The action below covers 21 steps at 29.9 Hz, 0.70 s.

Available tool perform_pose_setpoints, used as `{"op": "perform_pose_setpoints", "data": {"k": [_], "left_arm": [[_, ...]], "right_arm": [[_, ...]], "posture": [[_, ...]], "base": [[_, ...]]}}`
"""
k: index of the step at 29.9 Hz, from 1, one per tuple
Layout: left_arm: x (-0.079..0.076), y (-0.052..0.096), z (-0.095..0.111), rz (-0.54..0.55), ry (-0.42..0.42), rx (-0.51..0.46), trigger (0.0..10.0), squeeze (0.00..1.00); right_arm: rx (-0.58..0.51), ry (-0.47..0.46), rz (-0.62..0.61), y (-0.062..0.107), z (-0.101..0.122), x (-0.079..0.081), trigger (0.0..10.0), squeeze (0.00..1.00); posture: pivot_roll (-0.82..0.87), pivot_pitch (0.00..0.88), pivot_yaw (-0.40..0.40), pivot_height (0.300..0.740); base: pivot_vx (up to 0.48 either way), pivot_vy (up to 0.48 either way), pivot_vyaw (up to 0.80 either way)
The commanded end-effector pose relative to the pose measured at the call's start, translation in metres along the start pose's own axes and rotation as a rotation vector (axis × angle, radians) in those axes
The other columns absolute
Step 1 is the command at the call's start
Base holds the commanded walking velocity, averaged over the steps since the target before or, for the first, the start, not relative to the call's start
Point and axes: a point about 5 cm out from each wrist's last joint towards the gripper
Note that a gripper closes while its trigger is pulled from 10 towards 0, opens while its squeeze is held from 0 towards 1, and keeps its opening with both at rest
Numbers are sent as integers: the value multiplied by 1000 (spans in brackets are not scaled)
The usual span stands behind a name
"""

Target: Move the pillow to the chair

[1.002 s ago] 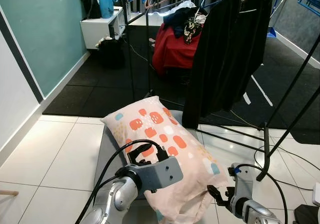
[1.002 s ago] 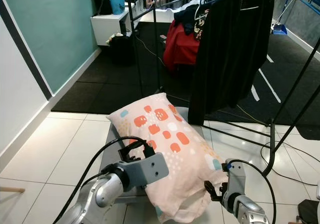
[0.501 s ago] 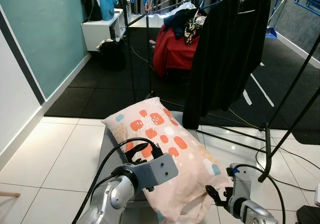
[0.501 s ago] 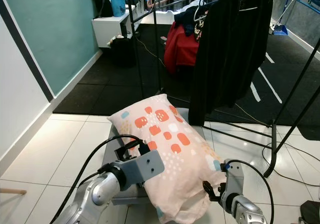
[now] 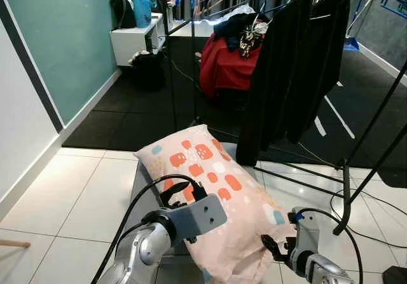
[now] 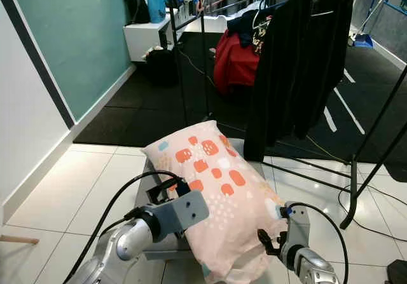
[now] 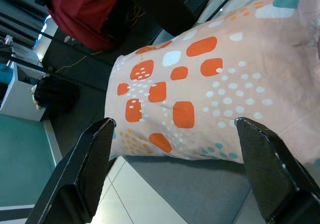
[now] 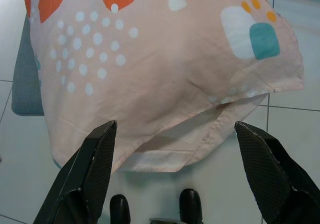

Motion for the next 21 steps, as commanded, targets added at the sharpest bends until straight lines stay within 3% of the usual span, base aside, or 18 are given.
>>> {"op": "perform_pose_setpoints", "data": {"k": [1, 21], "left_arm": [[-1, 1, 0, -8, -9, 9, 10000, 0], [-1, 0, 0, -8, -7, 8, 10000, 0]], "right_arm": [[16, 18, 1, 1, -2, -1, 10000, 0], [18, 20, -4, 0, -1, 0, 10000, 0]], "posture": [[-98, 31, -21, 740], [-110, 31, -15, 740]], "base": [[0, 0, 0], [0, 0, 0]]}}
Point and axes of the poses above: a point about 5 cm out from each wrist's last joint towards the gripper, its own y axis pointing back from the gripper into the wrist, its own z axis along the axis of the wrist's last joint, x = y × z, and after that the axes turned 5 degrees about -y, right-handed
